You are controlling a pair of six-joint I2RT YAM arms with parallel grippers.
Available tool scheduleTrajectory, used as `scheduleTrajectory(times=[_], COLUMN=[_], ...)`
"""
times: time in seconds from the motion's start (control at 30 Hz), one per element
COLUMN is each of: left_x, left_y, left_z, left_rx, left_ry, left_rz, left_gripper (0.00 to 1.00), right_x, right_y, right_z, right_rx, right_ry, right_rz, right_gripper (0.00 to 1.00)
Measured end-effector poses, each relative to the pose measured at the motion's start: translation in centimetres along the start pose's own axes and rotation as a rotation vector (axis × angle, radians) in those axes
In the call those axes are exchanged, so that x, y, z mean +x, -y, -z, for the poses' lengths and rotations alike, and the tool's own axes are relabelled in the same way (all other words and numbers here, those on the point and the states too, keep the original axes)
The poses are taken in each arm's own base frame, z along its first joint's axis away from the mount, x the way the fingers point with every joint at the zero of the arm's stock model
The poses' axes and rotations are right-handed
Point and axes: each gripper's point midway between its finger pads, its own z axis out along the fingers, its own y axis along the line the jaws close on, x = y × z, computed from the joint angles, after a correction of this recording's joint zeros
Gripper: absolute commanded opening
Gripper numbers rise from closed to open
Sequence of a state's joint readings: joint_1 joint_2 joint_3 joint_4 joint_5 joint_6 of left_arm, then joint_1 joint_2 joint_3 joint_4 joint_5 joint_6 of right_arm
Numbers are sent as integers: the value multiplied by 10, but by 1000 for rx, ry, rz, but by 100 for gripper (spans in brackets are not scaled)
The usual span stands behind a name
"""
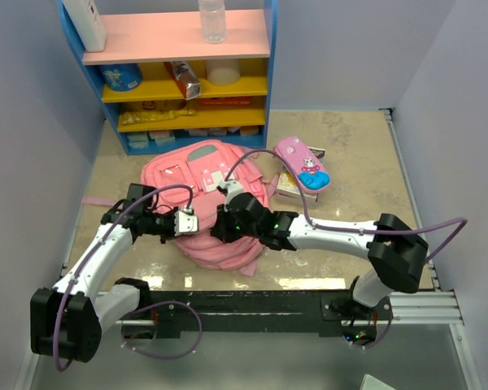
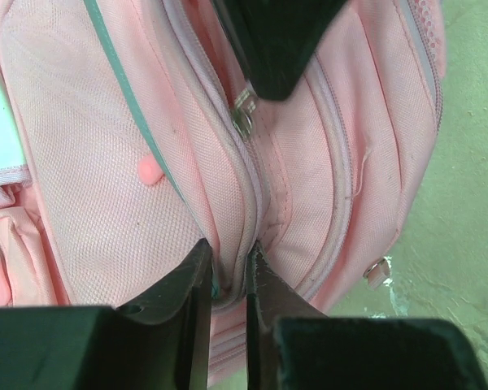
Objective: Pack the student bag
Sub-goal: Zip the student bag at the center of the board.
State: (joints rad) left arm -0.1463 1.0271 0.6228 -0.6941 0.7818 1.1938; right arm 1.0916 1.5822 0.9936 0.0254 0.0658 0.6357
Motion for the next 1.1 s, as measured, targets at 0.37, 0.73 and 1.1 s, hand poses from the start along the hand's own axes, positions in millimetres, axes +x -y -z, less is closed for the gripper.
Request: scheduleTrajectory(times=[0.37, 0.73, 1.1], left_x=[6, 3, 16], left_y=[-1, -11, -13], left_z=[4, 17, 29], left_rx=[0, -4, -25], left_ry=[-48, -27, -31], left_rz=[-16, 23, 50], left_gripper=[15, 14, 14], right_x=[-4, -17, -17], right_y=[49, 58, 109], right_z=[8, 13, 45], right_rx=[101, 138, 315], right_ry=[-22, -19, -11], right_rz=[26, 28, -15], right_gripper=[0, 0, 0])
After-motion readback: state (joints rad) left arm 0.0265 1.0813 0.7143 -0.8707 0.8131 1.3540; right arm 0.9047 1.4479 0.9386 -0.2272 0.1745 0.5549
